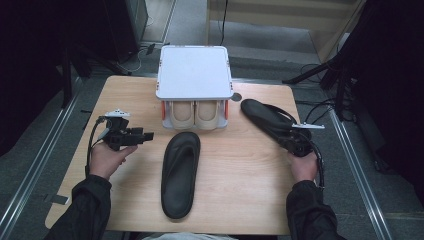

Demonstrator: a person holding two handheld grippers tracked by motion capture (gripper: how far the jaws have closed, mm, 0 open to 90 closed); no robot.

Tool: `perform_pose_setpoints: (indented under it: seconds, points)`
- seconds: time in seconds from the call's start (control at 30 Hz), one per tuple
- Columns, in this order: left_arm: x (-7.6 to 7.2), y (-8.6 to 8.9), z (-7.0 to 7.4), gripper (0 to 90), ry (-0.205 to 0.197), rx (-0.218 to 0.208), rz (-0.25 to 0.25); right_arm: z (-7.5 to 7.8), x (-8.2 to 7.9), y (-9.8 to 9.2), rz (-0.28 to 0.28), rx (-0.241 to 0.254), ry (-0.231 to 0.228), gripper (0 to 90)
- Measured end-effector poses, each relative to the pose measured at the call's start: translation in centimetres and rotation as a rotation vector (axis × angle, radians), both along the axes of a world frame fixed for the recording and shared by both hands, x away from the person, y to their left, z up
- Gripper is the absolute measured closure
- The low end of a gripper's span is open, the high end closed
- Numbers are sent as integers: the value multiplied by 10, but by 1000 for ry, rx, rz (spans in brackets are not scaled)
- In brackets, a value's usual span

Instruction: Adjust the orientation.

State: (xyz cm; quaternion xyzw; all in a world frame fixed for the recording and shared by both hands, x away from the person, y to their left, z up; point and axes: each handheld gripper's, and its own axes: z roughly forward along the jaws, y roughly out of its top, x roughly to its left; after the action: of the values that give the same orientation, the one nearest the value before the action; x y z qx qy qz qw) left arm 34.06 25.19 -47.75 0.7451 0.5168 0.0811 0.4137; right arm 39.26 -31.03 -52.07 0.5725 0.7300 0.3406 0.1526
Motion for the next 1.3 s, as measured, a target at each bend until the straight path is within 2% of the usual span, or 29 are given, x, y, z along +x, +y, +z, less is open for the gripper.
perform_pose_setpoints:
  seconds: [0.3, 0.53, 0.67, 0.77, 0.83, 0.9, 1.07, 1.3]
  points:
    - [-4, 0, 0, 436, 11, 29, -11, 1, 19, -20, -48, 16, -2, 900]
    - [-15, 5, 2, 435, -17, 8, -8, 2, 35, -28, -66, 23, 8, 900]
    - [-19, 8, 0, 436, -4, 17, 4, 2, 43, -30, -73, 21, 5, 900]
    - [-21, 11, 1, 435, -8, 14, 11, 4, 45, -29, -83, 23, 19, 900]
    - [-22, 12, 0, 436, -4, 19, 15, 8, 45, -28, -86, 51, 29, 900]
    - [-22, 13, -1, 437, 1, 25, 16, 14, 43, -23, -75, 68, 18, 900]
    - [-22, 12, 0, 436, 1, 24, 15, 24, 41, -8, -45, 88, -17, 900]
    - [-29, 15, -2, 435, 4, 40, 28, 33, 47, 17, 11, 98, -45, 900]
